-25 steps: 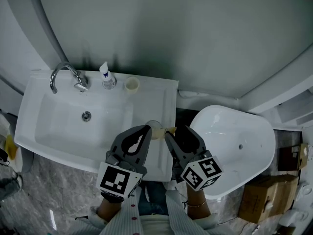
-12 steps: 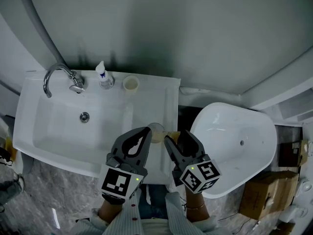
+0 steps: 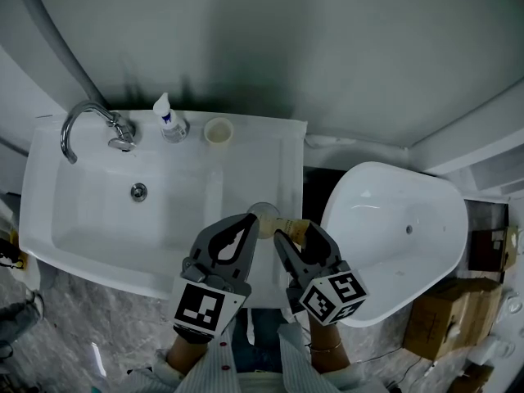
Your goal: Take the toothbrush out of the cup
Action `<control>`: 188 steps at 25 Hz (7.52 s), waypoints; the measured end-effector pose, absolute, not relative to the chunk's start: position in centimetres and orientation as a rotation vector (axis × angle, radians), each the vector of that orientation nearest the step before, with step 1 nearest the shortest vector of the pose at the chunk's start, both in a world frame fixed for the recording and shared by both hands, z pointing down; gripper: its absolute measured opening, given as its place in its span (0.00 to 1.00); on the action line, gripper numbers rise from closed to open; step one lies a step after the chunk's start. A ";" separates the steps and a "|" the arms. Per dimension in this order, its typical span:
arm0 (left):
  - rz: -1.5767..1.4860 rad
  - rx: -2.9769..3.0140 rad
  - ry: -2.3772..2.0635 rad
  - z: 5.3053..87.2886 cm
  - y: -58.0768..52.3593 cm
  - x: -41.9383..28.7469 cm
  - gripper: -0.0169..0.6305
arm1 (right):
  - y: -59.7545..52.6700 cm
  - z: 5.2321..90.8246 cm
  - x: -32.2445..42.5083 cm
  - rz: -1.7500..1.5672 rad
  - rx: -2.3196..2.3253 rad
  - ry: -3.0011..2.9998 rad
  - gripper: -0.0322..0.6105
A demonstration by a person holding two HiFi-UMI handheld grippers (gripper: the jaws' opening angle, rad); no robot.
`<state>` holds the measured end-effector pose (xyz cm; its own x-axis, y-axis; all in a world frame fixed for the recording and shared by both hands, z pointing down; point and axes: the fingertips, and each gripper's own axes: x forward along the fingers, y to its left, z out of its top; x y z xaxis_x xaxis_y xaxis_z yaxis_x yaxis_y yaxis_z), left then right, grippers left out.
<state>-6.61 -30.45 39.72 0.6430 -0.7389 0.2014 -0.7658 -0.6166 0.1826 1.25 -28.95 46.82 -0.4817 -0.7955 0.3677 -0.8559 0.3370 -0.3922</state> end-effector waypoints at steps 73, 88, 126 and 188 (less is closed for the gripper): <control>0.157 2.565 -1.265 42.3 -28.3 -7.4 0.05 | -29.0 46.6 -0.6 0.596 1.508 -2.502 0.12; 0.096 2.547 -1.433 38.7 -23.1 -6.4 0.05 | -25.2 40.0 1.4 0.460 1.485 -2.668 0.12; -0.093 2.647 -1.661 28.0 -3.9 -1.0 0.05 | -5.7 29.6 4.1 0.337 1.057 -3.035 0.12; -0.105 2.856 -1.410 26.0 -5.0 -1.5 0.05 | -6.9 29.4 2.0 0.319 1.059 -2.964 0.12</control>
